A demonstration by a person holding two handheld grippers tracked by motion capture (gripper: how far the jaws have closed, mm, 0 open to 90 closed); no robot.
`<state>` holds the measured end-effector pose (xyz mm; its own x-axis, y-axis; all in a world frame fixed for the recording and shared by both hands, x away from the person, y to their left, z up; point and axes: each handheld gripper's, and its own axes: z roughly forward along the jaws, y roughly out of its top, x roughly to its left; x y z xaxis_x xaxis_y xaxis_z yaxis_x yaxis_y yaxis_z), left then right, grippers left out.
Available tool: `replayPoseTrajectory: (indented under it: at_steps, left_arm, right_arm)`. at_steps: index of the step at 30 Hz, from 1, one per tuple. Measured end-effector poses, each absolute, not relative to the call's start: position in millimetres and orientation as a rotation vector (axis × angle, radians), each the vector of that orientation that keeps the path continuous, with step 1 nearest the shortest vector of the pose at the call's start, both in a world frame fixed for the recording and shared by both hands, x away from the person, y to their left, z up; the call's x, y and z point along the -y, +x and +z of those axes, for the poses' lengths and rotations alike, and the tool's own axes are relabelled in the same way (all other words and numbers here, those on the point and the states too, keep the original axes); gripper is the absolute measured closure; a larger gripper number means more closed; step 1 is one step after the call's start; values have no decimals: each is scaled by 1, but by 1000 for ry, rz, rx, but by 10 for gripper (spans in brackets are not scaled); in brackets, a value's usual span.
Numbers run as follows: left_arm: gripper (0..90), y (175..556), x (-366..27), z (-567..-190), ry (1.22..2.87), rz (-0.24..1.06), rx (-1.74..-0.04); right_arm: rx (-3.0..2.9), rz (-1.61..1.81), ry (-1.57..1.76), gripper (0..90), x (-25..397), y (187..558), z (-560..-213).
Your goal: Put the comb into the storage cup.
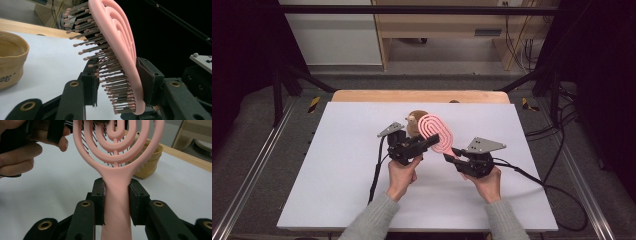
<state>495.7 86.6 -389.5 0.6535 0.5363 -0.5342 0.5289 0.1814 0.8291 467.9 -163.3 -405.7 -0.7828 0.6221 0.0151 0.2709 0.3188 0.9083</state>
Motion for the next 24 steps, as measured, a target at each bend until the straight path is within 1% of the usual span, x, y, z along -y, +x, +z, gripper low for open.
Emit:
replayPoseTrajectory:
  at_steps: [24]
  left_arm:
    - [628,488,-84,-387,1425,2,-867]
  right_arm:
    - [-2258,1477,782,712,163,468,-406]
